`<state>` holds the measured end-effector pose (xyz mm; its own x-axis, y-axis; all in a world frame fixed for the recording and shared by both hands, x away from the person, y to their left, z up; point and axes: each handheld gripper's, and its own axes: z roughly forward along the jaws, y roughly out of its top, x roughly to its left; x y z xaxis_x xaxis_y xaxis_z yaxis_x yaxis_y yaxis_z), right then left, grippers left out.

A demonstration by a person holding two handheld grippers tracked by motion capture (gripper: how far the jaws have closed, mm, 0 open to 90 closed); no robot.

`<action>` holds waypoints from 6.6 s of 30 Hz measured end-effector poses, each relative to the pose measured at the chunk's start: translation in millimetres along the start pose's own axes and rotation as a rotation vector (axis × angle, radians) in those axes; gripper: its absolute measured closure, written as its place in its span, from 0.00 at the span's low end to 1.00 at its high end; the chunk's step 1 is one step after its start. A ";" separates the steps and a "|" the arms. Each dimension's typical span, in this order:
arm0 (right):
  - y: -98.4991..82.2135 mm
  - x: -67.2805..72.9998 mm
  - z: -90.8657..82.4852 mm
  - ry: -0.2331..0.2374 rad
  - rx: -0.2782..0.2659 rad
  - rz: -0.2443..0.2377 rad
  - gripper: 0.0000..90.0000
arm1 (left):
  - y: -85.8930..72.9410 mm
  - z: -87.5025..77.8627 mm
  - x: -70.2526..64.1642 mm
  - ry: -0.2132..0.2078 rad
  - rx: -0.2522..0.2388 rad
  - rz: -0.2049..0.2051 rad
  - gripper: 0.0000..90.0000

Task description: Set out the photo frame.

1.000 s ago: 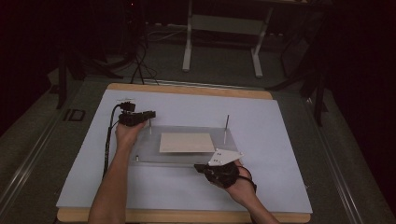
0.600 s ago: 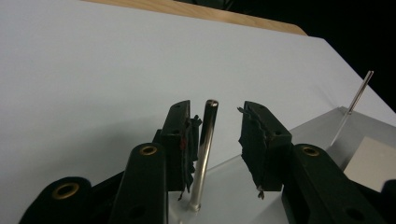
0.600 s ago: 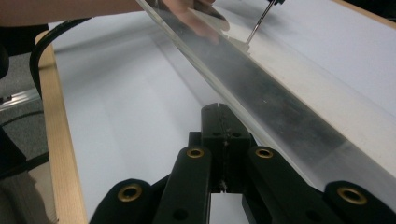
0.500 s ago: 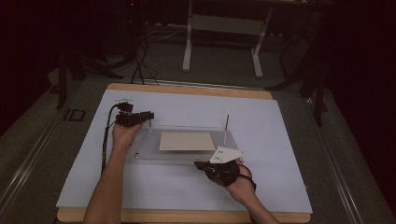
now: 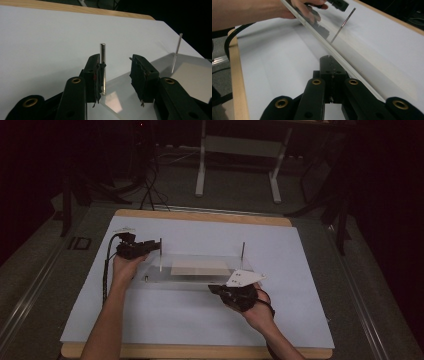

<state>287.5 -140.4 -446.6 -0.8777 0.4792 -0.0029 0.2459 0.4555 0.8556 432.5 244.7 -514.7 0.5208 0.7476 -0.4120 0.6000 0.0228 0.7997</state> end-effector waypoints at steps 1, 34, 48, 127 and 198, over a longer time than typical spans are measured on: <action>1.6 -0.8 -0.1 -0.003 -0.003 -0.001 1.00 | 0.0 -1.2 -1.3 -0.013 0.004 0.001 0.64; 37.0 -25.3 -0.3 -0.054 -0.014 -0.006 1.00 | -11.8 -51.7 -34.8 0.057 -0.089 0.211 0.58; 47.0 -34.5 2.6 -0.067 -0.026 0.010 1.00 | -22.5 -58.9 -38.9 0.136 -0.050 0.275 0.58; -15.5 -112.5 -34.2 -0.364 0.013 0.149 0.65 | 1.9 -30.4 -60.7 0.139 -0.101 0.347 0.63; -14.6 -160.4 18.0 -0.416 -0.049 0.151 0.53 | 18.3 12.8 -63.9 0.215 -0.127 0.359 0.37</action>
<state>432.1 -210.5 -468.0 -0.5905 0.8035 -0.0753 0.3305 0.3259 0.8857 418.0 188.8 -479.4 0.5369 0.8436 -0.0083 0.3173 -0.1927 0.9285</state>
